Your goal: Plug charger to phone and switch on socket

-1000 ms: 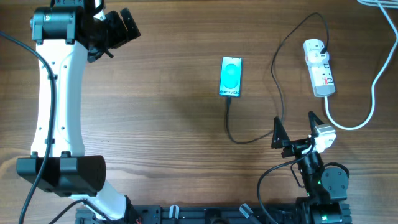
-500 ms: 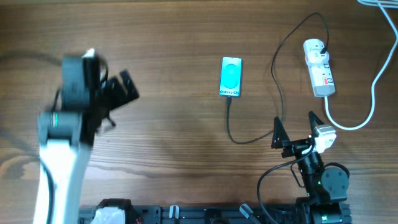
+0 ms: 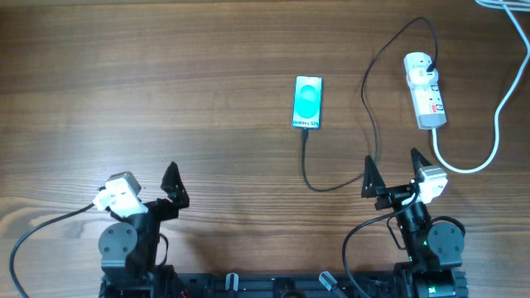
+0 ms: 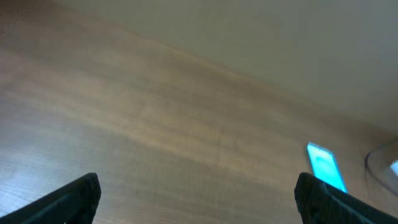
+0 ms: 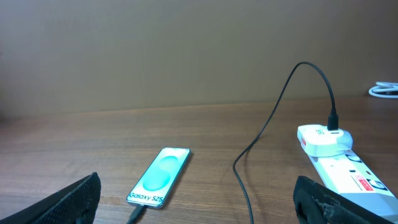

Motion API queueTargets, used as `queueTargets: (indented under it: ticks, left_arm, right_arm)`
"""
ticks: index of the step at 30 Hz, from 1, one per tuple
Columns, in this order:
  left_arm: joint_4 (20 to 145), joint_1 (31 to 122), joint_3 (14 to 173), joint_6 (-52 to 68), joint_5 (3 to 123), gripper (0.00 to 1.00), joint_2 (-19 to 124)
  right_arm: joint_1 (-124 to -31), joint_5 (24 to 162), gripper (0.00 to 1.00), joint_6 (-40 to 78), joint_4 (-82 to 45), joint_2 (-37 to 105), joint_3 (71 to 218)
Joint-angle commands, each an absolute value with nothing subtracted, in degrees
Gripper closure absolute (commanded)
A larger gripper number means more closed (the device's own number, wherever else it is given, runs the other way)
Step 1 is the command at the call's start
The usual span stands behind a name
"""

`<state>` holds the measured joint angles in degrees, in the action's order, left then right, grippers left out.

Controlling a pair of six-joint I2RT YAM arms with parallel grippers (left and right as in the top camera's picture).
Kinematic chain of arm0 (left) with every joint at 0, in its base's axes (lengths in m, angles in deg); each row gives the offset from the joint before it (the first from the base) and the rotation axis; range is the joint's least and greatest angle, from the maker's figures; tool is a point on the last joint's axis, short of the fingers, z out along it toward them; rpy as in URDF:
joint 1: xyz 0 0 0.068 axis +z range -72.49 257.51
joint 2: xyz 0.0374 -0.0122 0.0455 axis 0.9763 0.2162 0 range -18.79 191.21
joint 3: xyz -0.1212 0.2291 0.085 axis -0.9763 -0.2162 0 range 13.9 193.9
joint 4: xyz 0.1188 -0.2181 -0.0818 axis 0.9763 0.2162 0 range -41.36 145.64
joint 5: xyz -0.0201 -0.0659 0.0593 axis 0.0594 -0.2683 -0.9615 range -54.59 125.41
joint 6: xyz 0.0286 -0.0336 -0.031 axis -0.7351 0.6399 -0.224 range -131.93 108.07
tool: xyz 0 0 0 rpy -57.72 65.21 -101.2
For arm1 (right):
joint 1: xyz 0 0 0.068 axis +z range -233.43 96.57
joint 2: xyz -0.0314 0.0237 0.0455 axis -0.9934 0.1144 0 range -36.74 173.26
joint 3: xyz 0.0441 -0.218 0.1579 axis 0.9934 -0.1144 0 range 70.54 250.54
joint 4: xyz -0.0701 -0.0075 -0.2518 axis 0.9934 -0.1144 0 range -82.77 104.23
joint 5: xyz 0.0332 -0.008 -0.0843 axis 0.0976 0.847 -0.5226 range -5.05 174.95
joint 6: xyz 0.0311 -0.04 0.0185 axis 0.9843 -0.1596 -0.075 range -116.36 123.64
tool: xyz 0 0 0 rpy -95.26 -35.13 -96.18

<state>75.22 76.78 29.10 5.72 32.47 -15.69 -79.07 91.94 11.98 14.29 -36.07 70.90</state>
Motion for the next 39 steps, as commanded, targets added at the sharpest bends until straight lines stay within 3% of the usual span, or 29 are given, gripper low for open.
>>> queueTargets:
  ticks: [1,6,12,17,20,27,39]
  left_arm:
    - [66.1,77.0,23.6,4.7,35.8,0.0,-17.7]
    - [45.7,77.0,14.6,4.8,38.0,0.0,-18.6]
    - [53.1,76.9,14.2,4.8,37.1,0.0,-18.6]
    - [53.1,76.9,14.2,3.8,37.1,0.0,-18.6]
    - [53.1,76.9,14.2,-4.7,37.1,0.0,-18.6]
    - [53.2,76.9,14.2,-11.5,37.1,0.0,-18.6]
    - [53.0,76.9,14.2,-14.5,37.1,0.0,-18.6]
  right_arm:
    - [-78.8,91.0,0.0,12.8,14.5,-36.5,70.8]
    - [-78.8,91.0,0.0,12.8,14.5,-36.5,70.8]
    - [-78.8,91.0,0.0,12.8,14.5,-36.5,70.8]
    - [-78.8,91.0,0.0,12.8,14.5,-36.5,70.8]
    - [-78.8,91.0,0.01,12.8,14.5,-36.5,70.8]
    - [-78.8,91.0,0.01,12.8,14.5,-36.5,70.8]
    - [-78.8,91.0,0.0,12.8,14.5,-36.5,70.8]
